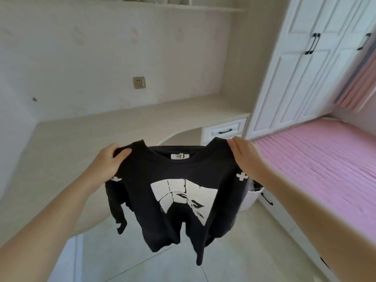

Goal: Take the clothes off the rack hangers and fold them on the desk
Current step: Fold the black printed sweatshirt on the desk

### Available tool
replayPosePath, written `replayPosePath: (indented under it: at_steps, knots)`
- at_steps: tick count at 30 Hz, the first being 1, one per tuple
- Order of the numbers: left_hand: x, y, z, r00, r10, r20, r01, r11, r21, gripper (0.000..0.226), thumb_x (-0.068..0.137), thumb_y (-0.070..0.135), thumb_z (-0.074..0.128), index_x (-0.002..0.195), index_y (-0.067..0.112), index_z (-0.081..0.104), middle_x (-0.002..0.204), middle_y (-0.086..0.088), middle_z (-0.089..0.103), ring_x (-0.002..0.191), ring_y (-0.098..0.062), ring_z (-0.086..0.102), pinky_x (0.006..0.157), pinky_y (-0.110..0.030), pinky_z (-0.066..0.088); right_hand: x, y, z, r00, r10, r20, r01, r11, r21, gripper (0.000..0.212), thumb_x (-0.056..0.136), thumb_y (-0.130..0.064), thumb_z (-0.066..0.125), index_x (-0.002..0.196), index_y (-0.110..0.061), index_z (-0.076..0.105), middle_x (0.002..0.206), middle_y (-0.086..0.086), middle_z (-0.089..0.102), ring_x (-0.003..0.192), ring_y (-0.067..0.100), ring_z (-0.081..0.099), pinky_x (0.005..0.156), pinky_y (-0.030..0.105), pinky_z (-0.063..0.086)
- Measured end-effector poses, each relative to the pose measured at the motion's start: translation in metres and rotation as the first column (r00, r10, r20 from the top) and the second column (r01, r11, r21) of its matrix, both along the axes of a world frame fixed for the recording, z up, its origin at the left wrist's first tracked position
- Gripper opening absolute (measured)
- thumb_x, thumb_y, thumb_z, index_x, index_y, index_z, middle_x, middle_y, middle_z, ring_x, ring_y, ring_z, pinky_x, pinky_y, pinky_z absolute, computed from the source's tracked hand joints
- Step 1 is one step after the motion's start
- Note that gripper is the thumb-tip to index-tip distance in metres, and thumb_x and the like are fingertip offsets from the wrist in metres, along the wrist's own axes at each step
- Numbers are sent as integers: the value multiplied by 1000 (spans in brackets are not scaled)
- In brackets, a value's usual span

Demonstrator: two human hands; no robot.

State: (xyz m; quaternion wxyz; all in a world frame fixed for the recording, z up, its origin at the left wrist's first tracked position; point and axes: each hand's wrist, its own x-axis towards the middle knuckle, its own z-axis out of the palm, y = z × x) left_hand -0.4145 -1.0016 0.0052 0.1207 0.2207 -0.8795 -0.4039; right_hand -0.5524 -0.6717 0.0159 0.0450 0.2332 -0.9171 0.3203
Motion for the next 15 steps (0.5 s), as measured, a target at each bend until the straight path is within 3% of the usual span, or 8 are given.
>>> replayPosePath:
  at_steps: [3, 7, 10, 12, 15]
  knots:
    - [5, -37, -1, 987, 120, -104, -135, 979, -152, 36, 99, 40, 47, 87, 5, 48, 72, -12, 51, 63, -27, 51, 51, -33, 39, -16, -52, 3, 993, 114, 42, -116, 993, 33, 38, 100, -40, 43, 70, -17, 48, 67, 4, 54, 65, 20, 51, 56, 24, 36]
    - [10, -74, -1, 957, 218, -189, -280, 861, -424, 36, 96, 48, 44, 86, 14, 42, 59, -8, 53, 52, -26, 53, 47, -39, 42, -44, -102, 3, 953, 276, 126, -294, 943, 157, 36, 85, -55, 60, 78, -22, 49, 69, -5, 55, 63, 9, 51, 55, 23, 36]
    - [9, -108, -3, 944, 270, -188, -329, 762, -558, 39, 94, 53, 42, 87, 15, 38, 54, -3, 50, 46, -23, 50, 45, -33, 38, -73, -141, -7, 907, 399, 134, -421, 849, 318, 32, 82, -45, 70, 92, -24, 48, 73, -14, 50, 68, 10, 50, 59, 23, 37]
    - [5, -130, -5, 933, 308, -186, -355, 710, -608, 43, 91, 57, 41, 86, 13, 38, 53, -1, 49, 44, -23, 48, 45, -33, 38, -100, -168, -15, 884, 447, 138, -465, 809, 359, 25, 85, -31, 67, 103, -20, 53, 82, -11, 55, 79, 15, 54, 70, 29, 45]
    - [-7, -158, -8, 907, 380, -179, -398, 640, -657, 49, 88, 61, 39, 85, 12, 39, 51, -1, 49, 43, -25, 48, 47, -35, 42, -139, -210, -21, 874, 471, 120, -480, 794, 374, 12, 88, -20, 62, 93, -19, 51, 84, -1, 58, 78, 20, 58, 74, 41, 53]
